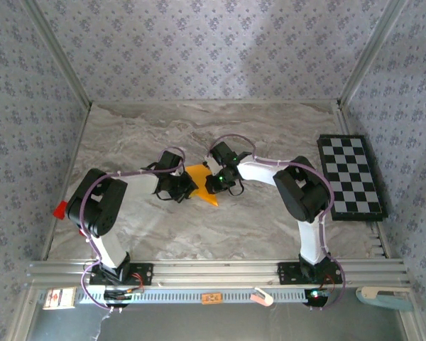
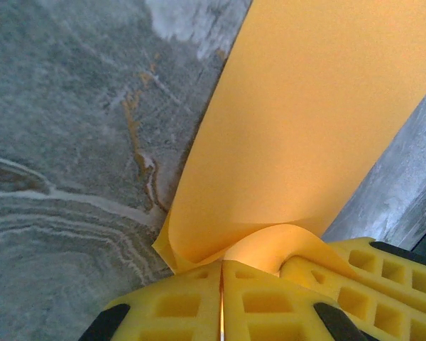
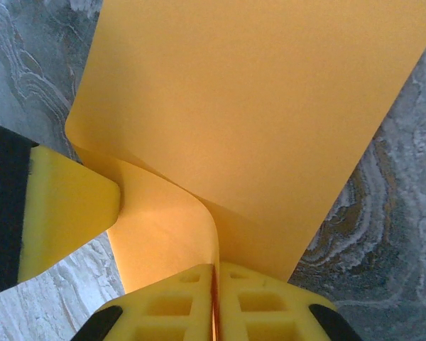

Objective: Fold a paper plane with a square sheet of paper (pick it up from the middle)
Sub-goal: Third fold the triangle at the center of the table.

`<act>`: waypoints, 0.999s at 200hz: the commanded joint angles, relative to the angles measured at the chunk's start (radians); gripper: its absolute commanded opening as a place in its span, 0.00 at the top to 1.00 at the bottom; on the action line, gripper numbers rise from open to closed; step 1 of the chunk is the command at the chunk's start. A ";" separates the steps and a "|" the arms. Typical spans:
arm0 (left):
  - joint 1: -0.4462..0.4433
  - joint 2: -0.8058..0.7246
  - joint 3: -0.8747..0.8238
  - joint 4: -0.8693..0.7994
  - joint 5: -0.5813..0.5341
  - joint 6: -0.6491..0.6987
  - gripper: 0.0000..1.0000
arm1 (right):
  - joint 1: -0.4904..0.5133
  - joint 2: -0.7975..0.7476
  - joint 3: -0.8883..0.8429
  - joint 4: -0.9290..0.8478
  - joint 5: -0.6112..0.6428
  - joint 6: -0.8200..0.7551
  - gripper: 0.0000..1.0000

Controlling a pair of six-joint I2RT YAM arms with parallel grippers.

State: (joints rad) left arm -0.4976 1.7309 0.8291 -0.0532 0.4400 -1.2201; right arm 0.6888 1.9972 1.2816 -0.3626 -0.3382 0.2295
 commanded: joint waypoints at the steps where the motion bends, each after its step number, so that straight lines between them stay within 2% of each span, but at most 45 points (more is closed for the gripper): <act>1: -0.005 0.023 -0.012 -0.045 -0.022 0.015 0.91 | 0.003 0.045 -0.004 -0.057 0.022 0.017 0.89; 38: -0.007 0.029 -0.014 -0.069 -0.036 0.017 0.92 | 0.000 0.026 0.006 -0.058 0.009 0.029 0.86; 92: -0.007 0.041 -0.007 -0.140 -0.080 0.038 0.93 | -0.018 -0.068 0.058 -0.079 -0.010 0.081 0.69; 114: -0.007 0.050 -0.009 -0.140 -0.083 0.039 0.93 | -0.033 -0.121 0.037 -0.089 0.017 0.099 0.67; 130: -0.006 0.053 -0.010 -0.138 -0.083 0.039 0.93 | -0.044 -0.156 0.010 -0.093 0.026 0.104 0.67; 148: -0.006 0.055 -0.009 -0.140 -0.086 0.040 0.93 | -0.047 -0.176 -0.009 -0.100 -0.020 0.100 0.67; 181: -0.006 0.053 -0.009 -0.139 -0.087 0.040 0.94 | -0.024 -0.172 -0.024 -0.106 -0.143 0.093 0.75; 200: -0.006 0.053 -0.010 -0.138 -0.087 0.043 0.94 | -0.008 -0.150 -0.023 -0.112 -0.174 0.096 0.81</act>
State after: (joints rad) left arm -0.4999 1.7355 0.8371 -0.0769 0.4225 -1.1942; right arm 0.6567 1.8271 1.2686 -0.4324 -0.4225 0.3199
